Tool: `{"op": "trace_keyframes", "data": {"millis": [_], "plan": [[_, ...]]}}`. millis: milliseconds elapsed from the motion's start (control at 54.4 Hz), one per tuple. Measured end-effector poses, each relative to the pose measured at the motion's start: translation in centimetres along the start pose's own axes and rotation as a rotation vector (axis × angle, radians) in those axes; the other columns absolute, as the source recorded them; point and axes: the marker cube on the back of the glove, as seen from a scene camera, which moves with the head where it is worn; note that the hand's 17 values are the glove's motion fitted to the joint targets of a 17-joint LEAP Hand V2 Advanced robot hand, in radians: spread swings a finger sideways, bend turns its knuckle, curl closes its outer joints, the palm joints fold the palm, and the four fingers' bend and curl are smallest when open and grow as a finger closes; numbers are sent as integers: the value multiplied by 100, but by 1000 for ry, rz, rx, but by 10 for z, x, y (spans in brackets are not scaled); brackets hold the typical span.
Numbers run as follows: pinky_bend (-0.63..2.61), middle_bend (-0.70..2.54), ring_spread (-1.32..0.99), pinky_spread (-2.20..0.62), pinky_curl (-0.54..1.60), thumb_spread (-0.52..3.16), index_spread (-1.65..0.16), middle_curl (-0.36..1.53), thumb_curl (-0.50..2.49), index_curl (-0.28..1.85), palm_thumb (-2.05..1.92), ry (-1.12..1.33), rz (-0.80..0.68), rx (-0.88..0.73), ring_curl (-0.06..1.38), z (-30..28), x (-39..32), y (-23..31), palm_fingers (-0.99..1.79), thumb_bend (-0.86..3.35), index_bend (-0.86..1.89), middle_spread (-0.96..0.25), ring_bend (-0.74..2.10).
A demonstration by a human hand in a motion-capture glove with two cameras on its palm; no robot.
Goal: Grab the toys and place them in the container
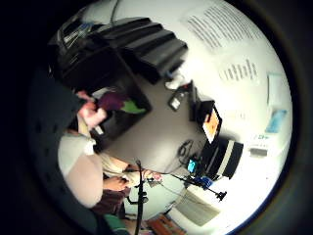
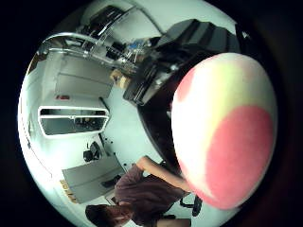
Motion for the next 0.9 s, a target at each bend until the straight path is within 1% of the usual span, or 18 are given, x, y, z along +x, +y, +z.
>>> {"op": "trace_keyframes", "data": {"millis": [55, 129, 202, 331, 404, 496, 533, 552, 588, 607, 625, 680, 754, 809, 901], "plan": [[140, 123, -47, -34, 68, 52, -46, 93, 96, 94, 75, 1, -48, -21, 88, 12, -16, -4, 47, 6, 89, -42, 142], [142, 124, -46, -34, 69, 52, -46, 95, 98, 98, 75, 45, -61, -40, 89, 27, -35, -14, 44, 5, 88, -42, 144], [144, 123, -46, -34, 70, 52, -46, 97, 99, 101, 75, 103, -107, -64, 88, 42, -50, -21, 42, 4, 87, -42, 146], [148, 122, -45, -33, 70, 54, -46, 99, 101, 106, 75, 148, -105, -78, 88, 62, -58, -30, 38, 2, 83, -42, 150], [149, 120, -44, -33, 70, 54, -46, 99, 101, 108, 75, 139, -43, -103, 88, 69, -55, -33, 35, 1, 80, -42, 151], [148, 106, -42, -30, 69, 67, -42, 95, 98, 104, 67, 137, 45, -239, 87, 79, -48, -32, 10, -3, 59, -42, 154], [147, 101, -40, -29, 68, 81, -41, 93, 93, 102, 55, 114, 44, -279, 85, 83, -47, -32, 0, -7, 54, -41, 149], [146, 88, -38, -27, 67, 85, -39, 89, 88, 97, 47, 102, 39, -290, 83, 84, -47, -32, -28, -11, 42, -37, 141], [149, 61, -31, -20, 65, 92, -35, 80, 82, 90, 35, 87, 31, -304, 78, 85, -45, -31, -62, -12, 26, -28, 121], [148, 53, -27, -17, 64, 94, -34, 77, 79, 86, 30, 84, 32, -310, 75, 84, -44, -30, -73, -12, 20, -23, 109], [146, 45, -24, -14, 62, 96, -33, 74, 76, 83, 25, 81, 36, -313, 73, 83, -42, -28, -77, -12, 15, -19, 99], [138, 28, -16, -8, 58, 101, -29, 67, 70, 73, 18, 58, 60, -289, 66, 78, -37, -25, -73, -9, 7, -10, 76], [128, 14, -9, -2, 54, 106, -25, 59, 64, 62, 12, 29, 56, -238, 58, 71, -35, -24, -61, -6, 1, -2, 56], [122, 9, -5, 1, 51, 109, -23, 54, 60, 55, 9, 14, 30, -216, 53, 68, -36, -22, -55, -4, 0, 2, 47], [109, 7, -1, 4, 46, 112, -21, 47, 55, 46, 7, -3, 11, -186, 49, 64, -36, -18, -49, -3, 2, 5, 38]]}}
